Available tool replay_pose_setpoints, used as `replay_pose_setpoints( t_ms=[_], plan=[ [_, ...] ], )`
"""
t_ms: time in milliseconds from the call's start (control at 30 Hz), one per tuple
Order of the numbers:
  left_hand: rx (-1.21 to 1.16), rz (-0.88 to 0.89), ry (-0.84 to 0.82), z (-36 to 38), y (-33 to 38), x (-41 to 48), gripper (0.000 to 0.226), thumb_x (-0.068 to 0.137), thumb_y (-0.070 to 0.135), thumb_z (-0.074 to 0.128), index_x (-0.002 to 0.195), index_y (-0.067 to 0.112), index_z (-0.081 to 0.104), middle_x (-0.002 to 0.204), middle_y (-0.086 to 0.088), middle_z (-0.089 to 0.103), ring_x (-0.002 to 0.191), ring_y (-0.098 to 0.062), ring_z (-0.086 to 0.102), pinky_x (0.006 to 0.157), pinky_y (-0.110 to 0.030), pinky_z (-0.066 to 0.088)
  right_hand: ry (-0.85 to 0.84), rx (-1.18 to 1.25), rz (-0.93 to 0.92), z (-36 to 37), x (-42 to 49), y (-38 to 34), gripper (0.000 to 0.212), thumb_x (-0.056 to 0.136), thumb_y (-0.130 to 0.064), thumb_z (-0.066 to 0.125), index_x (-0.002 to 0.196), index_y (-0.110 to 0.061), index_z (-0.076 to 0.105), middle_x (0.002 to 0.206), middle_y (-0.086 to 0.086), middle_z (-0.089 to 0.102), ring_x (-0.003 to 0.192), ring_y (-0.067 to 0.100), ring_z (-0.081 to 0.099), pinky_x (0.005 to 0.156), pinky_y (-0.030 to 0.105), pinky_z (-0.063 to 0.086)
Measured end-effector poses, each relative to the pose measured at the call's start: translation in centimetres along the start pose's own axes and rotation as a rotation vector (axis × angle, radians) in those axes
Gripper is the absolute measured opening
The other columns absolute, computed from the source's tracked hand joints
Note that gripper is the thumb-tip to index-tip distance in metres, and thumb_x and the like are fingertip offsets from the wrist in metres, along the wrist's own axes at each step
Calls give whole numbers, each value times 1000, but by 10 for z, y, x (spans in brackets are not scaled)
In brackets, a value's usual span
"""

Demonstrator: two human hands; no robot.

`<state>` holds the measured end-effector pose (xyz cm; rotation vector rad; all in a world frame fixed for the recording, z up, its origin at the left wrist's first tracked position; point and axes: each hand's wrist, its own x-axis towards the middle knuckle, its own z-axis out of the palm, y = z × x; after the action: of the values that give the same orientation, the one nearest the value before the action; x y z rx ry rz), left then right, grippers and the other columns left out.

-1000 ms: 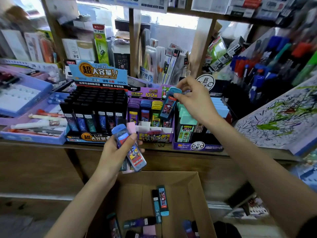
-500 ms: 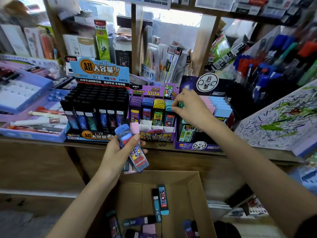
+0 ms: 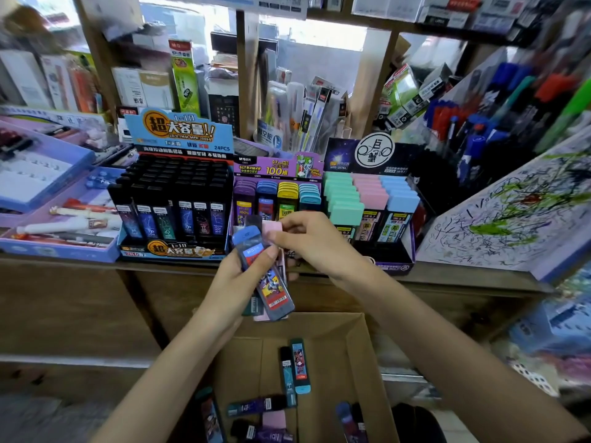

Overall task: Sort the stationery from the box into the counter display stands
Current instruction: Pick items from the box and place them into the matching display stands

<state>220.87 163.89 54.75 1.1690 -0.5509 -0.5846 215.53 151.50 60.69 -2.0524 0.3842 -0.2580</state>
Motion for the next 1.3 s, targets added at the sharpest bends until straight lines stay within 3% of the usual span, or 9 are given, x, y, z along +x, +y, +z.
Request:
replay_pose_setpoints(
  t_ms=[67, 167, 233, 367, 567, 733, 900, 1033, 1300],
  plan=[
    [15, 5, -8, 5, -2, -1, 32, 76, 33, 60, 105, 21, 58, 80, 7, 74, 71, -8, 71, 58, -17, 53, 44, 33, 14, -3, -3, 2, 8, 88, -21, 64, 86, -14, 64, 76, 1, 61, 61, 11, 57, 51, 24, 48],
    [59, 8, 1, 11, -5, 3, 34, 73, 37, 61, 105, 25, 59, 84, 9, 73, 80, -8, 69, 64, -18, 55, 112, -5, 23, -11, -7, 5, 19, 86, -22, 66, 98, -7, 68, 89, 3, 64, 83, 18, 60, 76, 35, 49],
    [68, 25, 5, 15, -5, 6, 33, 73, 38, 61, 105, 27, 59, 85, 10, 72, 82, -6, 68, 66, -18, 54, 154, 26, 21, -19, -11, 6, 13, 85, -22, 67, 92, -11, 70, 89, 1, 66, 88, 16, 60, 79, 32, 46],
    [49, 50, 1, 27, -2, 13, 30, 76, 40, 61, 103, 28, 59, 86, 11, 72, 82, -8, 69, 67, -21, 55, 197, 116, 46, -41, -20, 13, 4, 84, -22, 69, 84, -18, 70, 82, -8, 67, 80, 6, 60, 68, 21, 43],
    [-37, 35, 38, 41, 2, 26, 14, 92, 20, 53, 105, 17, 57, 98, -2, 74, 87, -17, 71, 70, -27, 58, 267, 212, 28, -95, -34, 24, 4, 82, -11, 70, 81, -15, 68, 68, -7, 69, 60, 3, 62, 52, 16, 47],
    [3, 28, -22, 46, -2, 24, 22, 83, 31, 57, 100, 17, 58, 73, 0, 71, 61, -13, 65, 57, -23, 55, 382, 112, -53, -151, -40, 33, 5, 79, -9, 72, 78, -14, 70, 71, -3, 69, 62, 2, 61, 52, 15, 46],
    [70, 11, -42, 51, -7, 22, 24, 82, 34, 57, 96, 14, 58, 56, 5, 53, 44, -10, 46, 47, -23, 44, 448, -182, -81, -166, -24, 50, 11, 78, -16, 75, 89, -14, 74, 79, -4, 70, 65, 2, 59, 65, 19, 49],
    [62, -29, -41, 54, -9, 20, 12, 91, 24, 53, 94, 14, 59, 54, 4, 50, 41, -10, 41, 43, -21, 41, 412, -288, -89, -157, -8, 65, 18, 79, -17, 74, 96, -10, 74, 74, -15, 62, 64, -2, 55, 67, 15, 41],
    [98, -48, -38, 57, -9, 17, 12, 88, 23, 57, 95, 13, 57, 58, -2, 60, 46, -14, 54, 45, -23, 47, 321, -315, -110, -151, 3, 74, 32, 78, -23, 75, 107, -9, 71, 93, -5, 64, 81, 5, 57, 80, 20, 41]
  ],
)
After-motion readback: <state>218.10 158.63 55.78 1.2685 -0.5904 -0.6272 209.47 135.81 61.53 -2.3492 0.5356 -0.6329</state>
